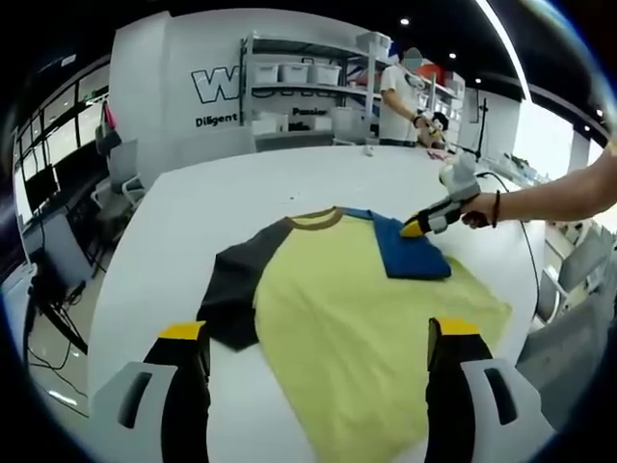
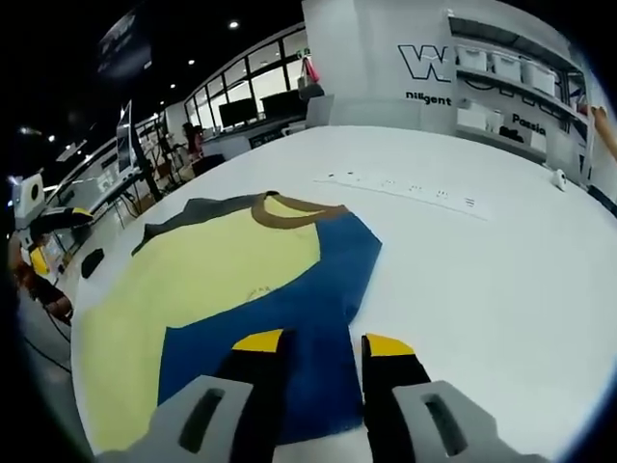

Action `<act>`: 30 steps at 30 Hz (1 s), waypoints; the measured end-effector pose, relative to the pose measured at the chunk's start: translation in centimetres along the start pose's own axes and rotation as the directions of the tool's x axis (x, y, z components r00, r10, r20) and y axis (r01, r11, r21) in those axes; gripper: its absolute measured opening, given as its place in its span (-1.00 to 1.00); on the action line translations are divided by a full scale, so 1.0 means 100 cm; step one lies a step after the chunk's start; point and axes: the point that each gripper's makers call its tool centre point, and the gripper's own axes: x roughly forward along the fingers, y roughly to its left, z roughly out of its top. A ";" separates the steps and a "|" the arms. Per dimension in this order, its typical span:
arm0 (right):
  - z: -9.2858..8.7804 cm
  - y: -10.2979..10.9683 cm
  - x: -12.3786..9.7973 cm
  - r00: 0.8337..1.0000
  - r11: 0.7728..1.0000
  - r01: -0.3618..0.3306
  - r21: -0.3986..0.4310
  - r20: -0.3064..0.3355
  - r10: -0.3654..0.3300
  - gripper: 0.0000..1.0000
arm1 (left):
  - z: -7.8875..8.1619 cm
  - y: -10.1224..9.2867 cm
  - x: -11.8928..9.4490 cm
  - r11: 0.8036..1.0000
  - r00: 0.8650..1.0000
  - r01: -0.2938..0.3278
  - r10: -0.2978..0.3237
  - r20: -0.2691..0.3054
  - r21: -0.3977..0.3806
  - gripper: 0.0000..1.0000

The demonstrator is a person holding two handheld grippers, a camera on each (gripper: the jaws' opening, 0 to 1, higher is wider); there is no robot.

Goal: Fold the garment on the visible template until the final outline fits inside the template.

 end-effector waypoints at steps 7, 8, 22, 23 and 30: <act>0.002 0.003 -0.003 1.000 1.000 0.001 -0.011 0.005 -0.001 -0.85 | 0.000 -0.002 0.003 1.000 1.000 -0.003 0.003 -0.008 0.030 0.83; 0.002 0.003 -0.004 1.000 1.000 0.002 -0.010 0.004 -0.002 -0.90 | 0.002 -0.003 0.003 0.999 1.000 -0.002 0.002 0.000 0.034 0.82; 0.007 -0.003 -0.021 0.999 0.999 0.030 -0.025 0.023 -0.029 -1.00 | 0.011 -0.003 -0.001 0.999 0.999 -0.005 0.004 0.038 0.039 0.77; 0.008 -0.005 -0.025 0.999 0.999 0.037 -0.031 0.027 -0.036 -1.00 | 0.011 -0.003 -0.001 0.999 0.999 -0.006 0.004 0.039 0.040 0.78; 0.007 -0.033 -0.050 0.993 0.993 0.114 -0.041 0.035 -0.112 -1.00 | 0.015 -0.006 -0.003 0.999 0.999 -0.008 0.005 0.049 0.050 0.75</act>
